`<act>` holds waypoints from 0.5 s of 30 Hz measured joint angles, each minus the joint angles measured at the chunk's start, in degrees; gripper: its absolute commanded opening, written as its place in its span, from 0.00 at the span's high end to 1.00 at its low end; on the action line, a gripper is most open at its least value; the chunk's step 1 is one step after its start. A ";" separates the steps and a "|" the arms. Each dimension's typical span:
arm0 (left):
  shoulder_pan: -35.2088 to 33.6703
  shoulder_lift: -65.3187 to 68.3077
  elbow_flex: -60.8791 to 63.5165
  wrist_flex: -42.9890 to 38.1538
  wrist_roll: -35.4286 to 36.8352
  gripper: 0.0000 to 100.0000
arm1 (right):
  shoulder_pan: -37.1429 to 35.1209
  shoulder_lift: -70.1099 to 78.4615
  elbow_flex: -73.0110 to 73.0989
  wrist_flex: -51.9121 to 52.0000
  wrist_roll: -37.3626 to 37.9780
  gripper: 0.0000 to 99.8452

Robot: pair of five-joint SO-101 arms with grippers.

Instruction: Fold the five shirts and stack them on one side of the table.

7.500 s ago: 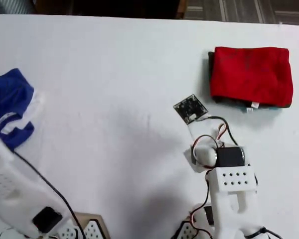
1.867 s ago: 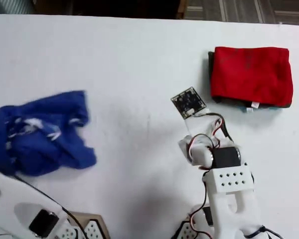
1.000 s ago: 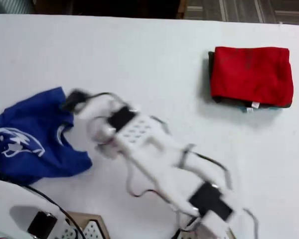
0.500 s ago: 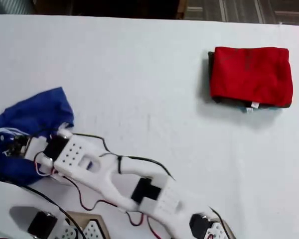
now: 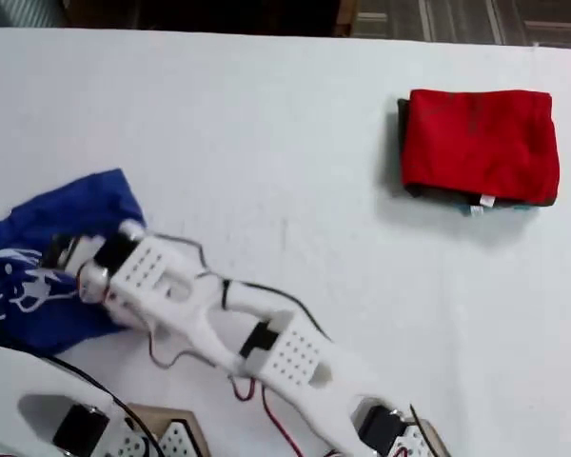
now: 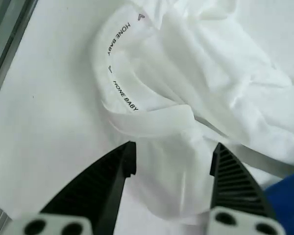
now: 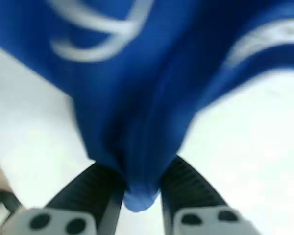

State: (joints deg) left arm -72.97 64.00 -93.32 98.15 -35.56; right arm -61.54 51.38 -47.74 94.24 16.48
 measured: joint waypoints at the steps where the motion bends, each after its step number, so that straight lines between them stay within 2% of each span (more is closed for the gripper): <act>1: 0.00 0.00 0.00 0.00 0.00 0.74 | 1.85 0.00 -1.76 1.67 0.00 0.98; 8: 0.00 0.00 0.00 1.23 0.00 0.74 | 17.49 -0.88 -11.34 5.71 0.00 0.98; 15: 3.52 0.00 0.00 3.16 0.00 0.74 | 30.42 -15.56 -5.54 5.80 2.90 0.98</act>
State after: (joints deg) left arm -69.45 64.00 -93.32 101.32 -35.56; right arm -31.12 35.82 -53.27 100.04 19.38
